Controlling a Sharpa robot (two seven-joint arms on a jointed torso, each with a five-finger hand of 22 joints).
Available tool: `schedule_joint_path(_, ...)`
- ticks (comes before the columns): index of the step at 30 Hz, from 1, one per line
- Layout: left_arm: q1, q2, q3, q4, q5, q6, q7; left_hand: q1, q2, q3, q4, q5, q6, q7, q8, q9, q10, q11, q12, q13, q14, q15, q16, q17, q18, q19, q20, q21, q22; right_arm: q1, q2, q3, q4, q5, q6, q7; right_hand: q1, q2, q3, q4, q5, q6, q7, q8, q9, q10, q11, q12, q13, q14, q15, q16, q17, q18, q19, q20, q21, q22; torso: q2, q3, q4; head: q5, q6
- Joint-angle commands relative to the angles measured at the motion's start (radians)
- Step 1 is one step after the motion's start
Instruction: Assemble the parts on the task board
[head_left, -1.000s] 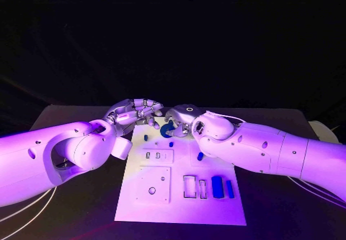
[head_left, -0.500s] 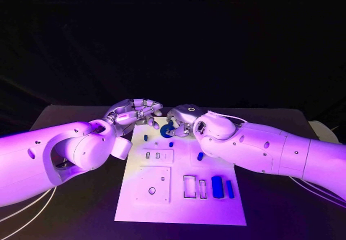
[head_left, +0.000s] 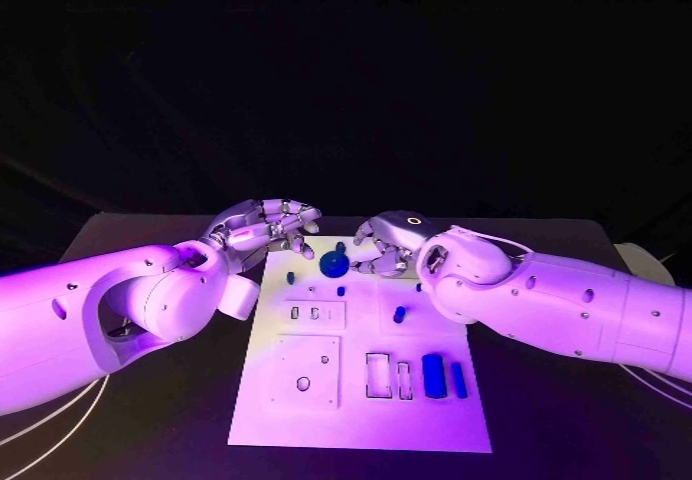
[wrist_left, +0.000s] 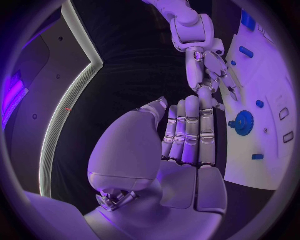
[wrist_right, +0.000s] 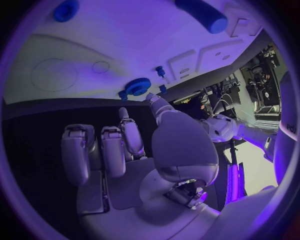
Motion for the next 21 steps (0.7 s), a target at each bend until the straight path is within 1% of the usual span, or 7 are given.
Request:
schedule_joint_path(1,0.001,0.001,0.001,-0.003,0.001,0.017,0.007,0.002,-0.003,0.001,-0.004,0.000,-0.003,0.002,-0.005,-0.001,0.001,0.005,-0.003,-0.001,0.008,0.001,-0.006,-0.001,0.004,-0.004,0.002,0.004,-0.001,0.013,-0.061,0.003,0.041,0.177,-0.053,0.089,0.042,0.006,0.015,-0.022,0.002,0.010,-0.002,-0.009,-0.002,0.005,-0.001,0.000,0.010,0.083,0.001,-0.008,0.186,-0.002,0.014,0.001,-0.012,0.149,-0.007,0.0001,-0.0059,-0.002,0.001)
schedule_joint_path(3,0.001,0.001,0.000,-0.005,0.001,0.019,0.008,0.002,-0.003,0.001,-0.004,0.000,-0.003,0.002,-0.005,-0.001,0.001,0.005,-0.003,-0.001,0.008,0.001,-0.006,-0.001,0.004,-0.004,0.002,0.004,-0.001,0.019,-0.114,0.003,0.067,0.241,-0.038,0.130,0.077,0.012,0.032,-0.042,0.002,0.009,0.000,-0.016,-0.004,0.001,-0.001,-0.005,0.006,0.082,0.001,-0.009,0.184,-0.002,0.012,0.000,-0.014,0.147,-0.011,0.0006,-0.0091,-0.003,0.001)
schedule_joint_path(5,0.001,0.002,0.000,-0.008,0.001,0.019,0.009,0.001,-0.003,0.001,-0.005,0.000,-0.003,0.002,-0.006,-0.002,0.002,0.005,-0.003,-0.002,0.008,0.001,-0.006,-0.001,0.004,-0.004,0.003,0.004,-0.001,0.023,-0.159,0.003,0.085,0.283,-0.023,0.163,0.096,0.012,0.041,-0.054,-0.004,0.007,0.001,-0.023,-0.007,-0.002,0.000,-0.008,0.004,0.081,0.002,-0.011,0.182,-0.001,0.009,0.000,-0.018,0.144,-0.014,0.0016,-0.0116,-0.004,0.001)
schedule_joint_path(9,0.001,0.004,0.000,-0.017,0.001,0.022,0.011,0.001,-0.003,0.001,-0.005,0.000,-0.003,0.002,-0.006,-0.002,0.002,0.005,-0.003,-0.002,0.008,0.001,-0.006,-0.001,0.004,-0.004,0.003,0.004,-0.001,0.026,-0.252,0.003,0.107,0.346,0.016,0.221,0.130,0.005,0.053,-0.080,-0.023,0.009,0.000,-0.037,-0.011,-0.004,-0.001,-0.012,0.002,0.081,0.001,-0.012,0.180,-0.001,0.010,0.001,-0.019,0.145,-0.019,0.0053,-0.0154,-0.003,0.001)
schedule_joint_path(11,0.001,0.005,0.000,-0.021,0.001,0.023,0.012,0.001,-0.004,0.000,-0.005,0.000,-0.002,0.002,-0.006,-0.002,0.002,0.005,-0.003,-0.002,0.007,0.001,-0.006,-0.001,0.004,-0.004,0.003,0.004,-0.002,0.024,-0.286,0.003,0.110,0.363,0.029,0.242,0.137,0.002,0.055,-0.086,-0.028,0.013,-0.001,-0.040,-0.012,-0.004,-0.001,-0.012,0.002,0.081,0.001,-0.013,0.180,-0.001,0.010,0.000,-0.019,0.145,-0.022,0.0073,-0.0175,-0.004,0.001)
schedule_joint_path(16,0.000,0.007,0.000,-0.034,0.001,0.027,0.014,0.001,-0.004,0.000,-0.005,0.000,-0.002,0.002,-0.006,-0.002,0.002,0.005,-0.003,-0.002,0.007,0.001,-0.006,-0.002,0.004,-0.004,0.003,0.004,-0.002,0.012,-0.340,0.002,0.107,0.388,0.041,0.277,0.145,-0.002,0.057,-0.093,-0.030,0.017,-0.002,-0.044,-0.014,-0.001,-0.003,-0.010,0.004,0.081,0.000,-0.012,0.181,-0.001,0.010,0.000,-0.019,0.146,-0.025,0.0130,-0.0214,-0.006,0.002)
schedule_joint_path(21,0.000,0.003,0.000,-0.048,0.002,0.025,0.016,0.001,-0.006,0.000,-0.006,0.000,-0.002,0.002,-0.006,-0.003,0.003,0.005,-0.004,-0.004,0.005,0.002,-0.008,-0.003,0.004,-0.006,0.003,0.003,-0.002,-0.004,-0.357,0.002,0.082,0.396,0.045,0.292,0.148,-0.004,0.058,-0.095,-0.030,0.018,-0.003,-0.046,-0.014,-0.001,-0.003,-0.011,0.004,0.081,0.000,-0.012,0.181,-0.001,0.010,0.000,-0.019,0.146,-0.026,0.0162,-0.0261,-0.014,0.001)
